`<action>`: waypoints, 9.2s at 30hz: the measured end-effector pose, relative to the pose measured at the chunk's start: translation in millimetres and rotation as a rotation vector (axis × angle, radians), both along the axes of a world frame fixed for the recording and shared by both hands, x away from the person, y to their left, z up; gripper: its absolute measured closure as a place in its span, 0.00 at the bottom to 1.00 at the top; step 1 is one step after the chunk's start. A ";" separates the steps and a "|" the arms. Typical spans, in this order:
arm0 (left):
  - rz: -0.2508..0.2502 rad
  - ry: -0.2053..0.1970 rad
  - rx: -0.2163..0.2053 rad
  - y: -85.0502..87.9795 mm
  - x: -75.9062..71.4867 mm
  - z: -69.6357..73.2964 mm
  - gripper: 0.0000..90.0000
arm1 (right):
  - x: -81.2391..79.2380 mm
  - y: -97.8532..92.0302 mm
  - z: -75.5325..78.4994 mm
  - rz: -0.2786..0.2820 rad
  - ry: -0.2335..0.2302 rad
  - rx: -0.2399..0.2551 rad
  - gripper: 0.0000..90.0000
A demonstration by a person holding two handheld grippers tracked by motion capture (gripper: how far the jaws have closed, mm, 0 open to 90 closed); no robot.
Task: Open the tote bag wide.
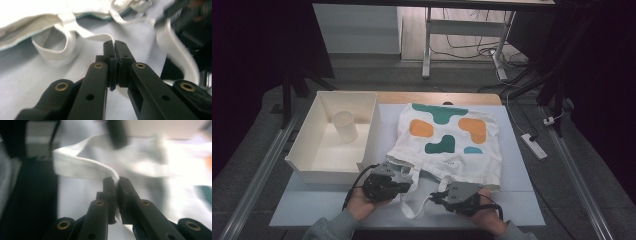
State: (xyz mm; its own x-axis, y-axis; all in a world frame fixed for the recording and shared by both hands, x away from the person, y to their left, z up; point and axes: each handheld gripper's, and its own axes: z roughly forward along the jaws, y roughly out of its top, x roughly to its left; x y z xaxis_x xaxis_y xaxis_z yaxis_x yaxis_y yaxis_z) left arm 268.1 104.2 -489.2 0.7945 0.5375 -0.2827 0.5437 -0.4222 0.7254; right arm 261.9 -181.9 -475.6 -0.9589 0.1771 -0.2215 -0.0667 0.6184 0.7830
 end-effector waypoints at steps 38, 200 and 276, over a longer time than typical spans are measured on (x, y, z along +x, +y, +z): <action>0.192 -0.145 -0.045 -49.3 108.0 21.8 0.64 | 174.3 -59.3 7.6 -0.659 0.030 0.097 0.95; 0.072 -0.249 0.029 -17.1 43.0 47.9 0.40 | 79.6 -3.3 6.5 -0.361 -0.007 -0.121 1.00; -0.314 -0.282 0.314 -70.7 22.5 6.1 0.97 | 85.7 -28.3 63.8 -0.430 -0.067 0.057 1.00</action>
State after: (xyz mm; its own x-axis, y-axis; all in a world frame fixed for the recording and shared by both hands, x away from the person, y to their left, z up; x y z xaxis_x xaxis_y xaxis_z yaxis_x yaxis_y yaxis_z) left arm 290.6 33.5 -483.0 0.9530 0.2854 0.1016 0.1580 -0.7543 0.6373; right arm 347.5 -210.3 -411.7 -0.7791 0.5707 -0.2593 0.1355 0.5572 0.8193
